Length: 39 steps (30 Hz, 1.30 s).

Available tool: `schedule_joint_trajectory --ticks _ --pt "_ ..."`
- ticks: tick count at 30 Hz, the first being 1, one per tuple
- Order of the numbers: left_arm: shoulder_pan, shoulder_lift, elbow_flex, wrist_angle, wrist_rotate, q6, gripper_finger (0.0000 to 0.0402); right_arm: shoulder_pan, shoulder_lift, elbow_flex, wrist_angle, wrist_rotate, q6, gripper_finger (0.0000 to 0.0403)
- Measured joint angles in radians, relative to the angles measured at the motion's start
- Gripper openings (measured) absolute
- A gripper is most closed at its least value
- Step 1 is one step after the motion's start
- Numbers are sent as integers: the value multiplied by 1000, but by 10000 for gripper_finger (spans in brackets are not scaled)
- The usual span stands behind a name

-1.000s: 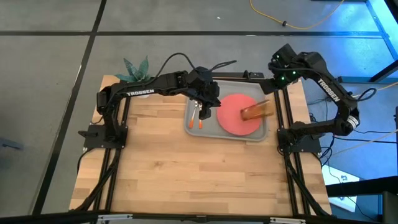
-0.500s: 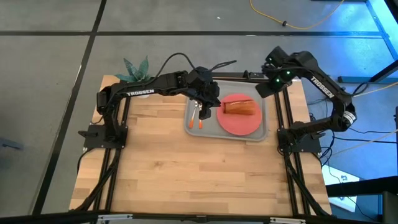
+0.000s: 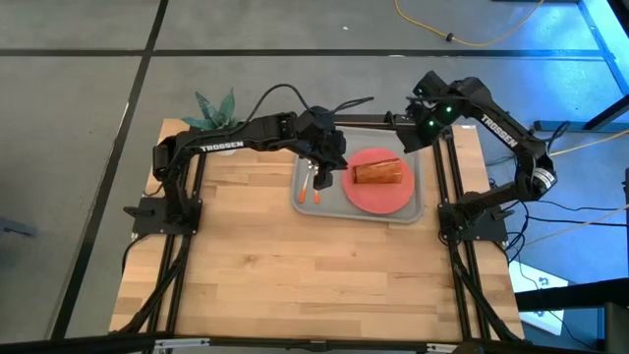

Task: Pick and place plate/cup/fork/spoon on tray
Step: Adjust the orange glass on the gray serving tray

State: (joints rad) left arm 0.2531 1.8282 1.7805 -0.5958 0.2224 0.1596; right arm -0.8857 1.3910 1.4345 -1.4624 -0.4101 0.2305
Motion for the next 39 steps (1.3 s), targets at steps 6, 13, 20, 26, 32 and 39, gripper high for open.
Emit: schedule_joint_trajectory --ticks 6,13,20,26,32,39 --pt "0 0 0 -26 0 0 45 -32 -20 0 3 -129 -26 73" --pt "0 0 0 -26 0 0 45 -33 -131 -154 40 -148 25 72" --pt "0 0 0 -26 0 0 45 -60 -337 -446 335 -154 167 72" --pt "0 0 0 -25 0 0 45 -76 -382 -631 606 -238 279 72" --pt "0 0 0 -25 0 -1 45 -101 -379 -743 621 -157 240 72" --pt "0 0 0 -25 0 -20 45 -170 -379 -768 687 -160 175 72"
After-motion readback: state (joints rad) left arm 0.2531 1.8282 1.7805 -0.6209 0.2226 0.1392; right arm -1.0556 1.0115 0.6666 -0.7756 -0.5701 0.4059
